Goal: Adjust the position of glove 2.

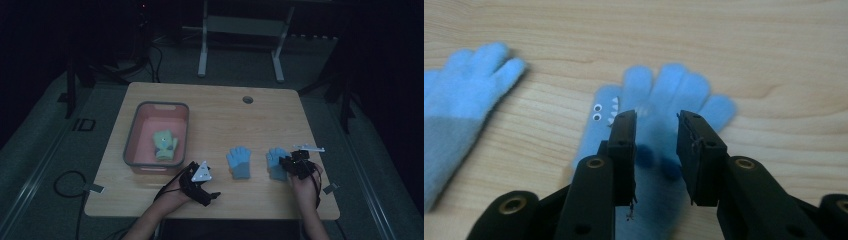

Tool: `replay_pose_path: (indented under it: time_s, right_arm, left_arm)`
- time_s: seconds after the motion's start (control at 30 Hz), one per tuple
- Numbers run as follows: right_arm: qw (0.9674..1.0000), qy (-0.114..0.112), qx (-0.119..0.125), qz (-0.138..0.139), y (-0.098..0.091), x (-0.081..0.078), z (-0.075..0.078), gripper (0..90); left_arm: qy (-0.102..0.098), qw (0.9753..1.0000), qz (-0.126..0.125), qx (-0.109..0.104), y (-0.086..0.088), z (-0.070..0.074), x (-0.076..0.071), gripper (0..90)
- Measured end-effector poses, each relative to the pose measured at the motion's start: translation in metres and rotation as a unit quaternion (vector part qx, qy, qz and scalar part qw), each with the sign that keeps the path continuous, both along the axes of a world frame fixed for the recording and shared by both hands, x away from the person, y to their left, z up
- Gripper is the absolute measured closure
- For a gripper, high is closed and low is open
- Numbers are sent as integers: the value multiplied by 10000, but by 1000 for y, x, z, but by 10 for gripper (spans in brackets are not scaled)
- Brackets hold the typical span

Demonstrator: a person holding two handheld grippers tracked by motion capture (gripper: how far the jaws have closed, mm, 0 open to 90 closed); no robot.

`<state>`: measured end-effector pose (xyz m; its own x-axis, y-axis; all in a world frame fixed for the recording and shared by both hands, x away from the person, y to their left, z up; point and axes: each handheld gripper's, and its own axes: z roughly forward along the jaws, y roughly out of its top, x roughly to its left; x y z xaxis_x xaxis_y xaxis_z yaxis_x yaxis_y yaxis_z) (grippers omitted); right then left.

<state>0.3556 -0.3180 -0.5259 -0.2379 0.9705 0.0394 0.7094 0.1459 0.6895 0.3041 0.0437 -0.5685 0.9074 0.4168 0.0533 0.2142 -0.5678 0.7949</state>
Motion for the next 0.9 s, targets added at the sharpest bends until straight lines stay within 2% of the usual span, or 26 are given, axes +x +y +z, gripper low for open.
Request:
replay_pose_path:
  time_s: [0.07,0.1,0.17,0.23,0.27,0.3,0.33,0.37,0.5,0.53,0.77,0.8,0.9]
  right_arm:
    - [9998,-93,85,129,-9,-3,9,683]
    - [9997,-126,71,184,-12,-4,12,683]
    - [9985,-220,108,491,-17,-4,17,685]
    - [9978,-281,57,591,-20,-4,19,686]
    - [9941,-382,20,1011,-27,-5,23,690]
    - [9941,-382,20,1011,-27,-5,23,690]
    - [9904,-497,-19,1288,-32,-7,25,690]
    - [9888,-522,9,1398,-35,-8,25,690]
    - [9865,-476,68,1566,-40,-8,22,690]
    - [9849,-411,36,1683,-40,-7,18,680]
    - [9829,-240,71,1824,-32,-1,3,669]
    - [9825,-177,-7,1853,-28,0,-2,655]
    - [9817,-136,-34,1901,-25,2,-8,642]
  left_arm:
    - [2,10000,4,-8,0,0,0,64]
    - [-5,10000,8,-26,0,0,0,64]
    - [-1,10000,4,-17,0,0,0,64]
    - [0,10000,-8,-6,0,0,0,64]
    - [-2,10000,-1,-17,0,0,0,64]
    - [-2,10000,-1,-17,0,0,0,64]
    - [-6,10000,-9,21,0,0,0,64]
    - [-6,10000,-9,21,0,0,0,64]
    - [-11,10000,-4,10,-1,0,0,64]
    - [-10,10000,-6,23,0,0,0,64]
    - [-9,10000,-16,33,0,0,0,64]
    - [-11,10000,-21,29,0,0,0,64]
    - [-8,10000,-29,24,0,0,0,64]
